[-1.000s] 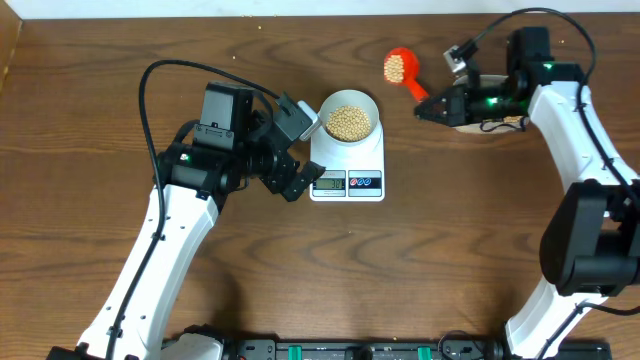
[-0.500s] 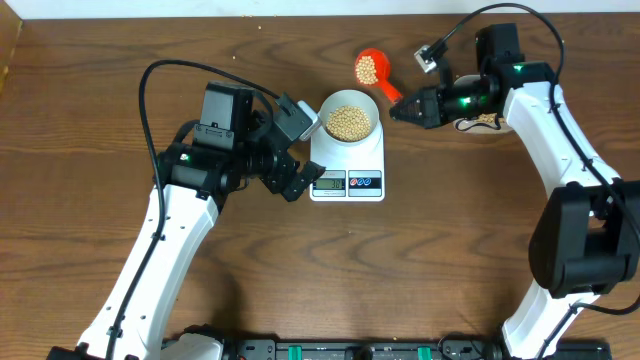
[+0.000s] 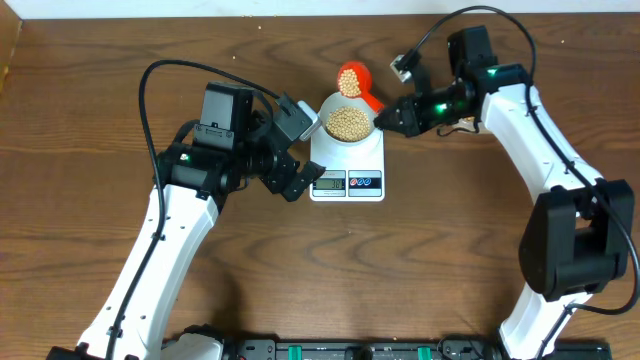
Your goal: Scoop item into bowl and weigh 50g on scale
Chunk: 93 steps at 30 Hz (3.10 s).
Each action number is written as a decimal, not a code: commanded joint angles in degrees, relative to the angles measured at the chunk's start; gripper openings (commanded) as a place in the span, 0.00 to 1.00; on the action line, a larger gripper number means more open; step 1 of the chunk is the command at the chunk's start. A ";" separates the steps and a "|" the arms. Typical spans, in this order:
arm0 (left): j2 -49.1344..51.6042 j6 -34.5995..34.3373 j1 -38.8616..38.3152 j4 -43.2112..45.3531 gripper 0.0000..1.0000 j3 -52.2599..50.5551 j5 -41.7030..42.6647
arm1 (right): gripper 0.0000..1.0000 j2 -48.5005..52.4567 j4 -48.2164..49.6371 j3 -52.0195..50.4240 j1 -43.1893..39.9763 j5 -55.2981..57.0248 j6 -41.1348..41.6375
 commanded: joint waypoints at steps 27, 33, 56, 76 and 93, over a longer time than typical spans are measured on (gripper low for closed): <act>0.04 0.33 -0.07 0.00 0.98 -0.28 0.72 | 0.01 -1.68 0.17 0.04 6.93 24.02 -6.36; 0.02 0.33 -0.07 0.00 0.98 -0.28 0.72 | 0.01 -1.68 0.35 0.04 7.85 24.85 -8.92; 0.04 0.33 -0.07 0.00 0.98 -0.28 0.72 | 0.01 -1.68 1.01 0.07 9.44 28.87 -9.70; 0.04 0.33 -0.07 0.00 0.98 -0.28 0.72 | 0.01 -1.66 1.01 0.07 9.42 28.92 -9.73; 0.04 0.33 -0.07 0.00 0.98 -0.28 0.72 | 0.01 -1.68 1.01 0.07 9.42 28.89 -9.73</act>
